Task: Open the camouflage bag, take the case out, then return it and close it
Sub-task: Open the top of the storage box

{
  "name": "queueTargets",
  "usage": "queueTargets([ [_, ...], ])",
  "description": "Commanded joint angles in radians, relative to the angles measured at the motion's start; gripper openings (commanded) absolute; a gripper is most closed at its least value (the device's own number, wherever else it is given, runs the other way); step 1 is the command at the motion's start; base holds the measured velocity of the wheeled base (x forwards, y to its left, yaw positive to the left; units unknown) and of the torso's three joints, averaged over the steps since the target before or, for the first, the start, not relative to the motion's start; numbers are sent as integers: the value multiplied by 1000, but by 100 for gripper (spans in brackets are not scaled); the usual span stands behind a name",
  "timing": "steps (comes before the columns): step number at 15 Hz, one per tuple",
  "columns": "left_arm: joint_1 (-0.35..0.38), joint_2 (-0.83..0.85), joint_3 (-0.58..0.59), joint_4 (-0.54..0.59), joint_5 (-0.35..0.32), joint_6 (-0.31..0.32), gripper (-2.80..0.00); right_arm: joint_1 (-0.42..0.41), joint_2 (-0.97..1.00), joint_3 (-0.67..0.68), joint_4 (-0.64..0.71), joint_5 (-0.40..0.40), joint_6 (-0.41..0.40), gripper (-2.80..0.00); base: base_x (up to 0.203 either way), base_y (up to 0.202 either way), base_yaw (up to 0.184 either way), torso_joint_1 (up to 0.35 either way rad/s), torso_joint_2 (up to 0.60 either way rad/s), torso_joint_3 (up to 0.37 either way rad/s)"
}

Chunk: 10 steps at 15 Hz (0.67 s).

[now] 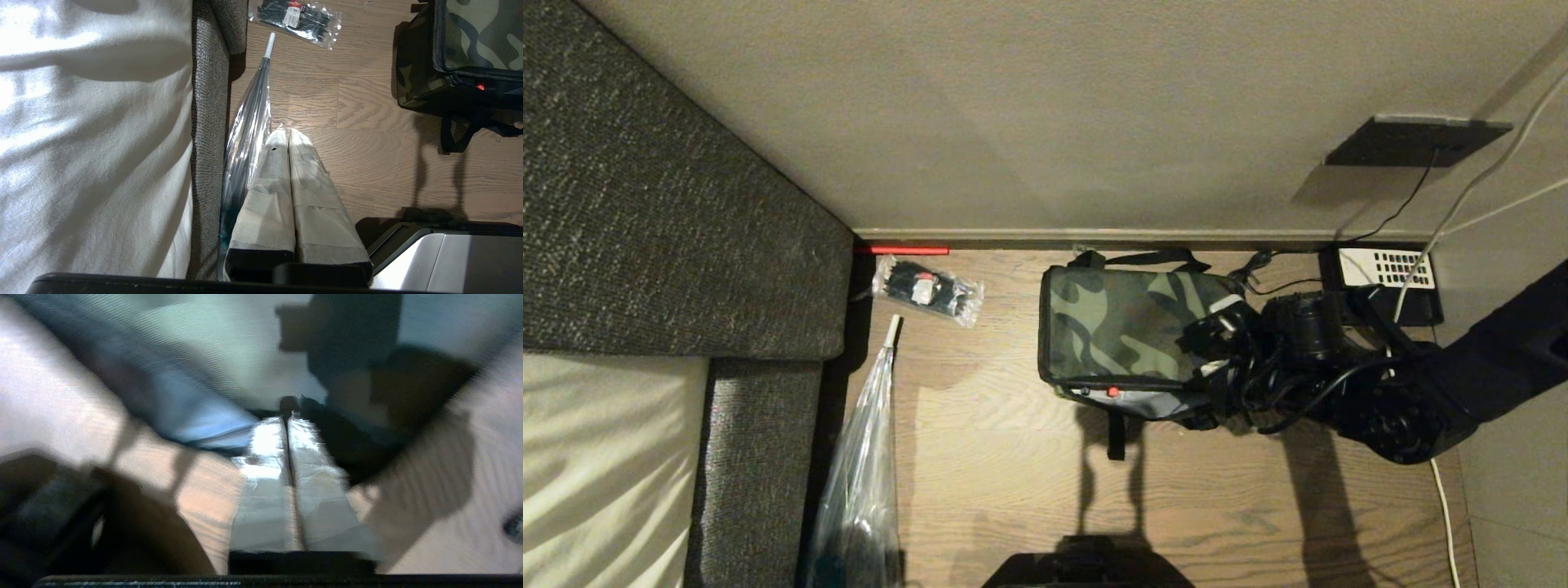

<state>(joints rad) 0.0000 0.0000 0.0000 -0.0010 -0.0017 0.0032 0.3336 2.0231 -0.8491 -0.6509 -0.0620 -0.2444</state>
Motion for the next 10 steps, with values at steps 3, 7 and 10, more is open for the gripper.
queueTargets([
  [3, 0, 0, 0, -1, 0, 0, -280, -121, 2, -51, 1, 45, 278, 0, 0, 0, 0, 0, 0, 0],
  [7, 0, 0, 0, -1, 0, 0, -280, -134, 13, -64, 2, 153, 471, 0, 0, 0, 0, 0, 0, 0],
  [10, 0, 0, 0, -1, 0, 0, -280, -134, 41, -63, 0, 153, 473, 0, 0, 0, 0, 0, 0, 0],
])
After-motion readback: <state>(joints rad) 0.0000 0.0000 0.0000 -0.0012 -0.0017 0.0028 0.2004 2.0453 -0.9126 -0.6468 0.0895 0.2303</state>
